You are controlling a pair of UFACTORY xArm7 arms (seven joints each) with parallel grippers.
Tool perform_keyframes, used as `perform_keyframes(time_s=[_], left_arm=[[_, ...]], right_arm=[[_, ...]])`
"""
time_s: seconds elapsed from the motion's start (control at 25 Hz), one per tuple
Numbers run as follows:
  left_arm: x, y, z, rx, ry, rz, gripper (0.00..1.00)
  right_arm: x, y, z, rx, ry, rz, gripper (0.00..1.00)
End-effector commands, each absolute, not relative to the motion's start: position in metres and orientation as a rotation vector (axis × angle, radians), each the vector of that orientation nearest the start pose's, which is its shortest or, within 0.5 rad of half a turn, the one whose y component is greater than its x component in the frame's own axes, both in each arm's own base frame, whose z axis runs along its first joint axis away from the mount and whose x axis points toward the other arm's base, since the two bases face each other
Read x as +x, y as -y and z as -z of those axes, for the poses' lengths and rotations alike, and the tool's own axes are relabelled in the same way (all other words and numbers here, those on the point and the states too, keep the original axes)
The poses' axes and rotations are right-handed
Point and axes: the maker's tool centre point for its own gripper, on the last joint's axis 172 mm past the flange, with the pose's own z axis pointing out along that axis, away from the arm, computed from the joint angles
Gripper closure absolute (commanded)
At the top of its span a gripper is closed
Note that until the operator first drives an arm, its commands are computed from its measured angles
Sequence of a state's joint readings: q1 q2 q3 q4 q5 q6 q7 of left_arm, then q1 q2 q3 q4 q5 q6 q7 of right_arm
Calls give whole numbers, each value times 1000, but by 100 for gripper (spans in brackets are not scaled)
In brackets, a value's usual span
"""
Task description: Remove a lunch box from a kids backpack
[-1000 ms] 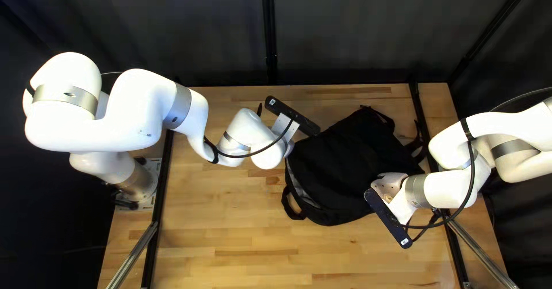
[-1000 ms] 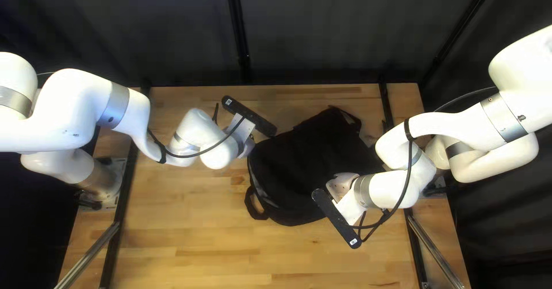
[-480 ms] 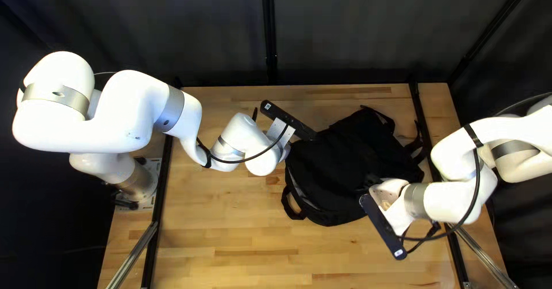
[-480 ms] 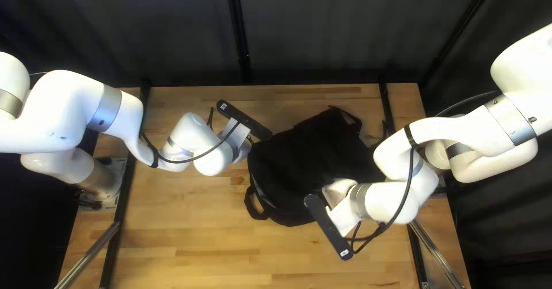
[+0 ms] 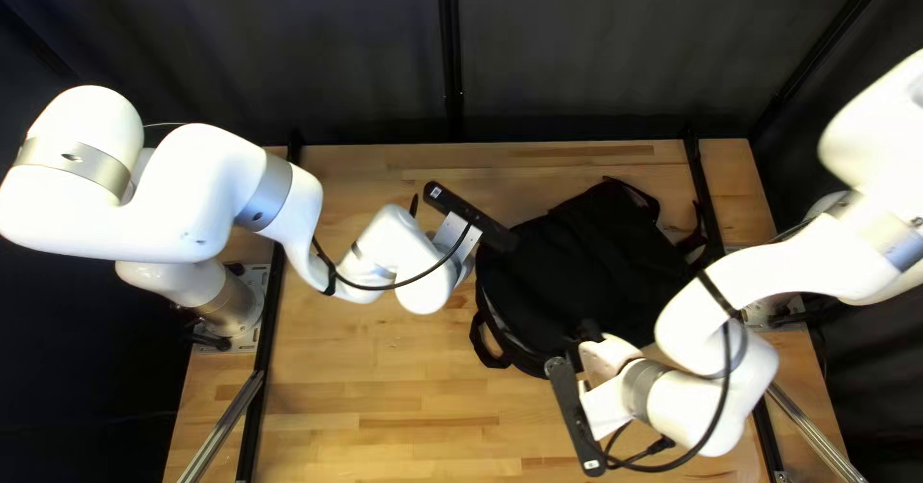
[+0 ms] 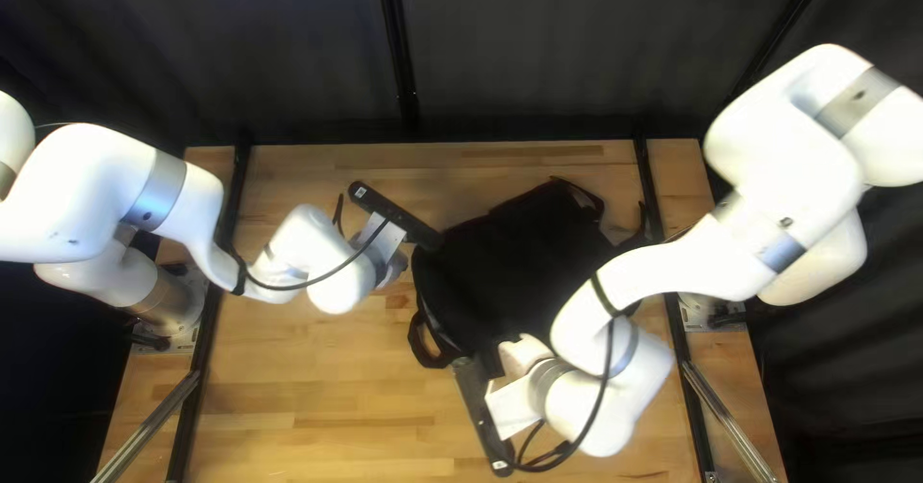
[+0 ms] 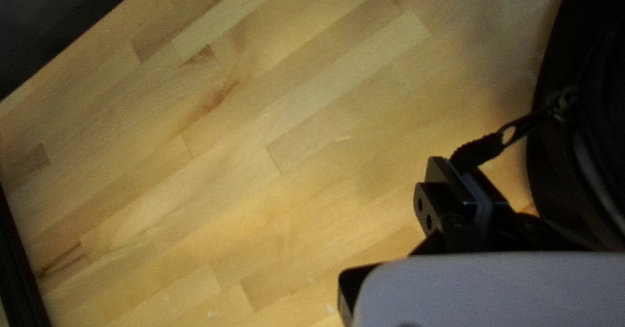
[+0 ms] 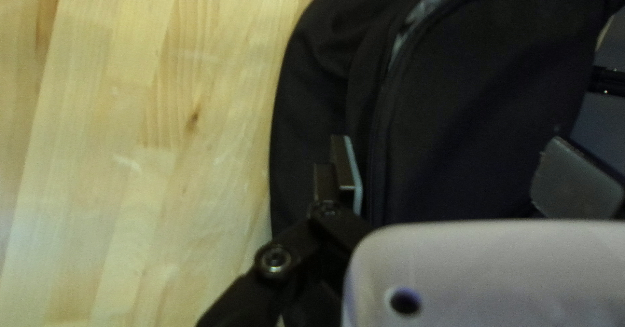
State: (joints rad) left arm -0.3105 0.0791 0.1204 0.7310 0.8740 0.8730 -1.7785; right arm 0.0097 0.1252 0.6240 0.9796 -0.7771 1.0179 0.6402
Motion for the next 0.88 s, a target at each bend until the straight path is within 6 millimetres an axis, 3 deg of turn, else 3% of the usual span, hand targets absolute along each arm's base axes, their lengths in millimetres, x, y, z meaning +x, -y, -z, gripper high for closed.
perform_keyframes(time_s=[0.04,0.28,0.52,0.88], left_arm=[[412,-15,-86,-2315,1159,524,100],[409,32,-89,-2321,1130,531,100],[393,71,-90,-2318,1113,560,100],[394,115,-90,-2334,1099,605,100]], right_arm=[[459,-178,-146,2548,-591,-324,0],[471,-187,-133,2566,-586,-328,0],[482,-204,-121,2578,-581,-343,0],[493,-219,-101,2581,-585,-336,0]])
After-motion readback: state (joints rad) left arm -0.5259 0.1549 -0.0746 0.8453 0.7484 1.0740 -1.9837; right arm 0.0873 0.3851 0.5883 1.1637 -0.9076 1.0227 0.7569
